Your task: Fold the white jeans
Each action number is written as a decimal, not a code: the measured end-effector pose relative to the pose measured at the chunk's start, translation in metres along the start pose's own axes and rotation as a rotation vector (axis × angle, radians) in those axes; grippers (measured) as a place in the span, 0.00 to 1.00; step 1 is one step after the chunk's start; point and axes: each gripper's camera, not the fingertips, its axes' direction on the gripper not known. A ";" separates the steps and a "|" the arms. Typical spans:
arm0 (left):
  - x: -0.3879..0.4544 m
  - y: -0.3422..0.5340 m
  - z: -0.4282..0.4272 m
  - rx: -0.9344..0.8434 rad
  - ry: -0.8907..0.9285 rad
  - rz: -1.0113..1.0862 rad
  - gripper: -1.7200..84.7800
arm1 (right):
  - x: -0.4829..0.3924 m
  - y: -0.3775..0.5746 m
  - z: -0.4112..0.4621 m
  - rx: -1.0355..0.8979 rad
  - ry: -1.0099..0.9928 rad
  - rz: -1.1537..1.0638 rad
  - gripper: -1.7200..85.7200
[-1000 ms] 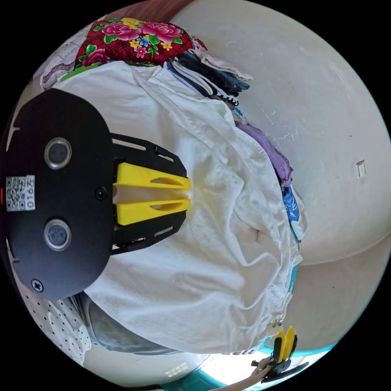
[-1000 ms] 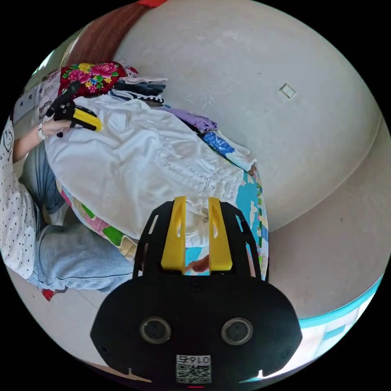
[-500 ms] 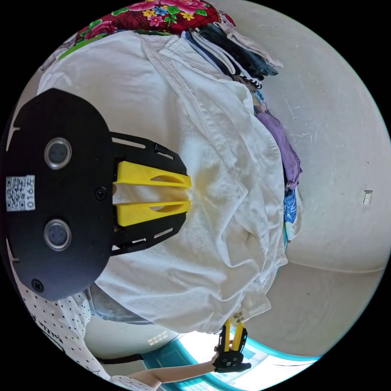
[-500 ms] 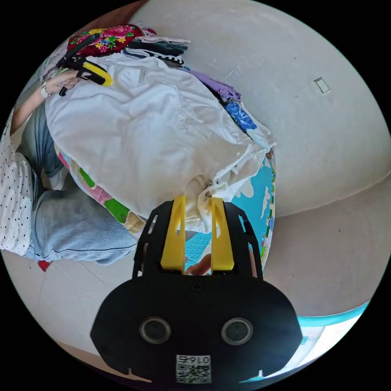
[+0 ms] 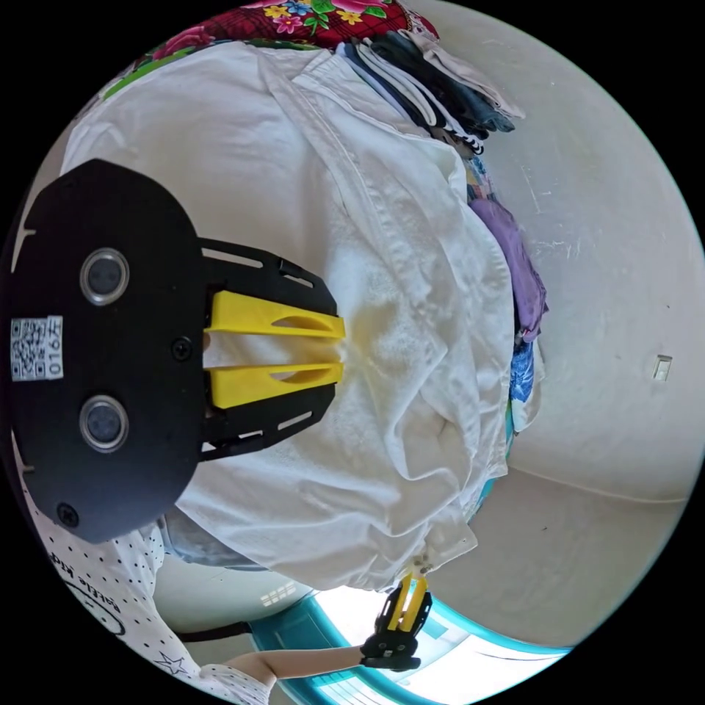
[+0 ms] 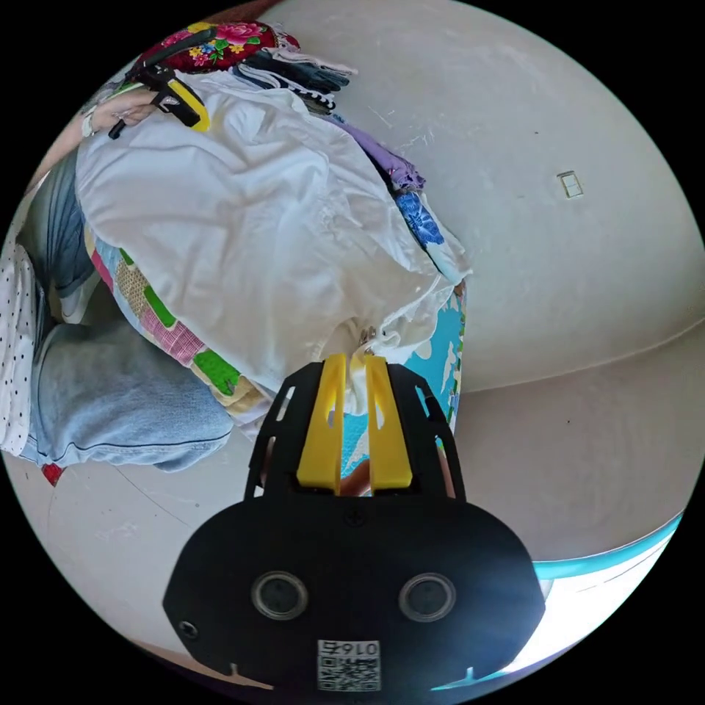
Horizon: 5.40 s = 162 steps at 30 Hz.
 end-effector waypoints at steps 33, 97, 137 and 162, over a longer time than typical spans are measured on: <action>-0.015 0.015 0.042 0.001 0.043 -0.032 0.08 | 0.228 0.099 0.226 -0.015 -0.826 0.154 0.04; -0.009 0.034 0.016 0.000 0.067 -0.044 0.08 | 0.441 0.050 0.498 0.166 -0.879 0.826 0.13; 0.239 0.092 -0.002 0.000 0.243 0.538 0.11 | 0.279 0.182 0.288 0.122 -0.834 0.484 0.13; 0.180 0.174 -0.011 0.078 0.466 0.382 0.09 | 0.247 0.215 0.145 0.197 -0.741 0.879 0.12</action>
